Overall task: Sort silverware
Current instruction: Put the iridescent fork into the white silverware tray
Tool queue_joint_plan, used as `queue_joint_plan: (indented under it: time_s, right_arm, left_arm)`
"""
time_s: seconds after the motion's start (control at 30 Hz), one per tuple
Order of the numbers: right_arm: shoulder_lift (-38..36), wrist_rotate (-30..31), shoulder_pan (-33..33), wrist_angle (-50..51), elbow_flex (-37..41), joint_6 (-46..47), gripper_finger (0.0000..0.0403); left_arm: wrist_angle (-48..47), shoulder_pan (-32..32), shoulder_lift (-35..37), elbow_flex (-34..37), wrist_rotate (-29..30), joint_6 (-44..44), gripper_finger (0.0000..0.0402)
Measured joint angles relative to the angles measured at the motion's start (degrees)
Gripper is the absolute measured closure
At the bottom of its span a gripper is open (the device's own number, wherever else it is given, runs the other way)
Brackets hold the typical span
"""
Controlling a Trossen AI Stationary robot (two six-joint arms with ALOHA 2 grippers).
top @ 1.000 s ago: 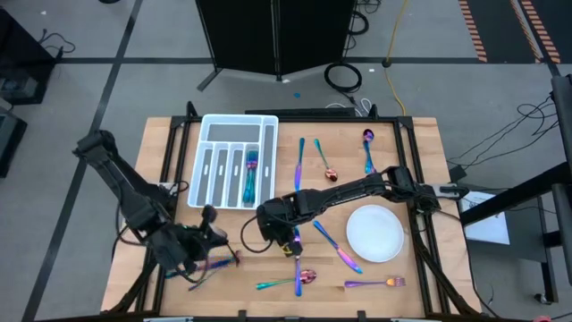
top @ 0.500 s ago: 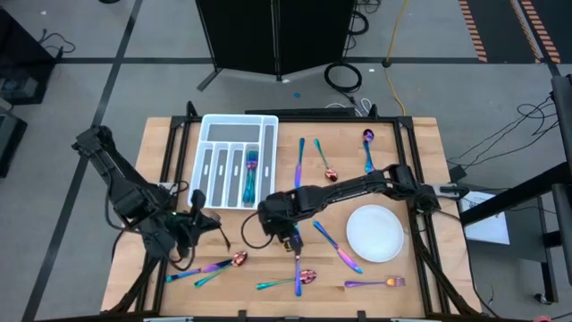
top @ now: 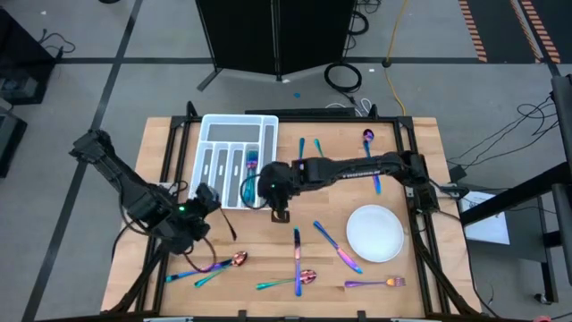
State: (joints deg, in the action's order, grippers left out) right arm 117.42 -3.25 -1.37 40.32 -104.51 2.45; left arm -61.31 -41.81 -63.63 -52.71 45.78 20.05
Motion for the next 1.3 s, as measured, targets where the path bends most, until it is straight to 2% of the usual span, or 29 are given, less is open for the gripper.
queue_joint_plan:
  time_s: [0.07, 0.2, 0.27, 0.33, 0.47, 0.57, 0.67, 0.8, 0.93, 1.07, 1.2, 1.3]
  right_arm:
    - [-0.9, -1.6, 1.3, 2.3, 0.0, 2.2, 0.0307]
    - [-4.7, -1.2, 5.8, 6.3, 0.0, 3.1, 0.0309]
    - [-6.7, -1.2, 7.9, 3.8, 0.0, 4.5, 0.0309]
    - [-8.3, -3.7, 9.2, -0.4, 0.0, 6.1, 0.0309]
    - [-8.4, -9.0, 10.1, -4.5, 0.0, 7.7, 0.0309]
    - [-8.2, -8.6, 10.1, -4.4, 0.1, 6.1, 0.0309]
    - [-8.5, -7.9, 10.4, -8.9, 2.5, 2.6, 0.0309]
    - [-10.6, -7.8, 12.4, -18.9, 10.7, 1.3, 0.0309]
    - [-14.9, -13.1, 14.8, -34.2, 21.8, 5.8, 0.0309]
    - [-17.6, -13.7, 15.0, -45.0, 31.3, 10.0, 0.0309]
    - [-18.7, -13.1, 15.2, -55.1, 35.7, 16.2, 0.0309]
    - [-18.7, -12.6, 15.2, -56.4, 36.1, 19.0, 0.0309]
  left_arm:
    - [-0.7, 1.1, -1.9, 0.0, 2.4, 3.0, 0.0398]
    - [-1.1, 3.6, -5.8, 0.0, 9.2, 10.7, 0.0398]
    - [-0.5, 5.6, -7.5, 0.0, 13.3, 14.3, 0.0398]
    - [0.4, 8.2, -9.1, 0.0, 16.1, 17.3, 0.0398]
    - [4.2, 13.7, -11.0, 0.0, 18.2, 22.7, 0.0398]
    - [8.6, 17.0, -11.4, 0.0, 20.6, 26.9, 0.0398]
    - [14.6, 19.9, -11.3, 0.0, 22.7, 34.0, 0.0398]
    - [23.3, 23.5, -11.2, 0.0, 22.9, 42.9, 0.0398]
    - [28.4, 26.4, -11.2, 0.0, 22.7, 50.4, 0.0398]
    - [31.3, 29.0, -11.2, 0.0, 21.7, 54.6, 0.0398]
    - [33.8, 31.2, -11.2, 0.0, 19.6, 57.3, 0.0398]
    - [37.0, 32.5, -11.2, 0.0, 17.7, 57.4, 0.0398]
